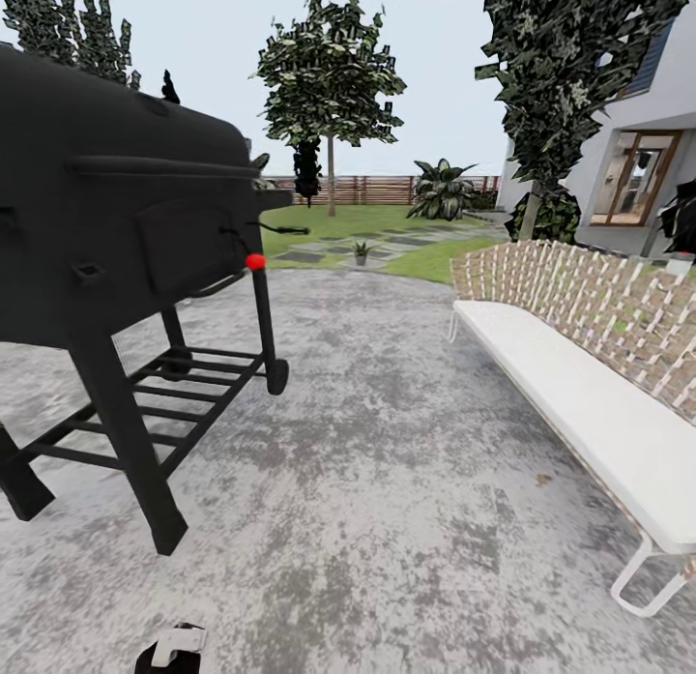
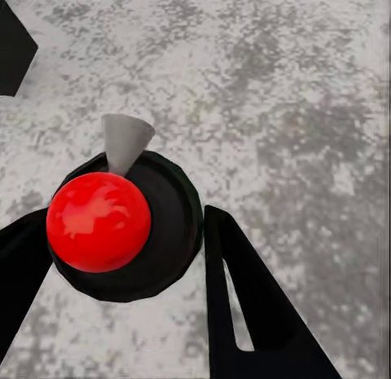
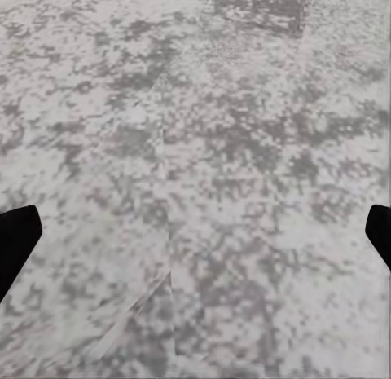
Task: Pick up the pesticide atomizer in the garden and spray insectifuge to fully cover both potted plants in the garden.
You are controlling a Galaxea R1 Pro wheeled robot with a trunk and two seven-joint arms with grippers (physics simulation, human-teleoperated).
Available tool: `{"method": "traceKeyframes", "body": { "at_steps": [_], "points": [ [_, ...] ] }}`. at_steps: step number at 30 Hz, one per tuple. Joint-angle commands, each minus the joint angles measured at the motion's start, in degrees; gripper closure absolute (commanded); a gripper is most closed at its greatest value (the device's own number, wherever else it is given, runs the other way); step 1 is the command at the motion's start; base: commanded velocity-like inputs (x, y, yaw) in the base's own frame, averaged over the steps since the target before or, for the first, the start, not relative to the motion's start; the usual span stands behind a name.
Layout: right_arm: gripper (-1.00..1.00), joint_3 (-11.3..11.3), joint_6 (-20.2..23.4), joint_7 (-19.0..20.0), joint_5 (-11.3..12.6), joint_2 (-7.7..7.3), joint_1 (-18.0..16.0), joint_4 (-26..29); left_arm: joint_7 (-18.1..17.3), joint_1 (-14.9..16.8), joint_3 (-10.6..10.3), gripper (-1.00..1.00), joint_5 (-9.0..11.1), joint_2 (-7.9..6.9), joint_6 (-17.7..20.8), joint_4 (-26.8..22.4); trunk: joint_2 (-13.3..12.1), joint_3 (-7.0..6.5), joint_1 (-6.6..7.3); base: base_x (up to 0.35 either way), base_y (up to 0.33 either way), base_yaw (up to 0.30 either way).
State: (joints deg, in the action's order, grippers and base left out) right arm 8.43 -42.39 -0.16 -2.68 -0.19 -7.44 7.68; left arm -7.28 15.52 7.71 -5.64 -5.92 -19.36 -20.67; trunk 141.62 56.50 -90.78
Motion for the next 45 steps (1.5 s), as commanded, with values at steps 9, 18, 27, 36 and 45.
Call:
{"method": "traceKeyframes", "body": {
  "at_steps": [9,18,27,36,45],
  "points": [
    [-1.0,0.3,-0.2,0.0,-0.3,0.01,0.0,-0.1,-0.3,0.0,0.5,1.0,-0.6,0.03,-0.2,0.0,0.0,0.05,-0.02,0.288,-0.149,0.0],
    [-1.0,0.3,-0.2,0.0,-0.3,0.01,0.0,0.0,-0.3,0.0,0.5,1.0,-0.5,0.03,-0.2,0.0,0.0,0.05,-0.02,0.288,-0.149,0.0],
    [-1.0,0.3,-0.2,0.0,-0.3,0.01,0.0,0.0,-0.3,0.0,0.5,1.0,-0.5,0.03,-0.2,0.0,0.0,0.05,-0.02,0.288,-0.149,0.0],
    [-1.0,0.3,-0.2,0.0,-0.3,0.01,0.0,0.0,-0.3,0.0,0.5,1.0,-0.5,0.03,-0.2,0.0,0.0,0.05,-0.02,0.288,-0.149,0.0],
    [-1.0,0.3,-0.2,0.0,-0.3,0.01,0.0,-0.1,-0.3,0.0,0.5,1.0,-0.5,0.03,-0.2,0.0,0.0,0.05,-0.02,0.288,-0.149,0.0]
  ]
}}
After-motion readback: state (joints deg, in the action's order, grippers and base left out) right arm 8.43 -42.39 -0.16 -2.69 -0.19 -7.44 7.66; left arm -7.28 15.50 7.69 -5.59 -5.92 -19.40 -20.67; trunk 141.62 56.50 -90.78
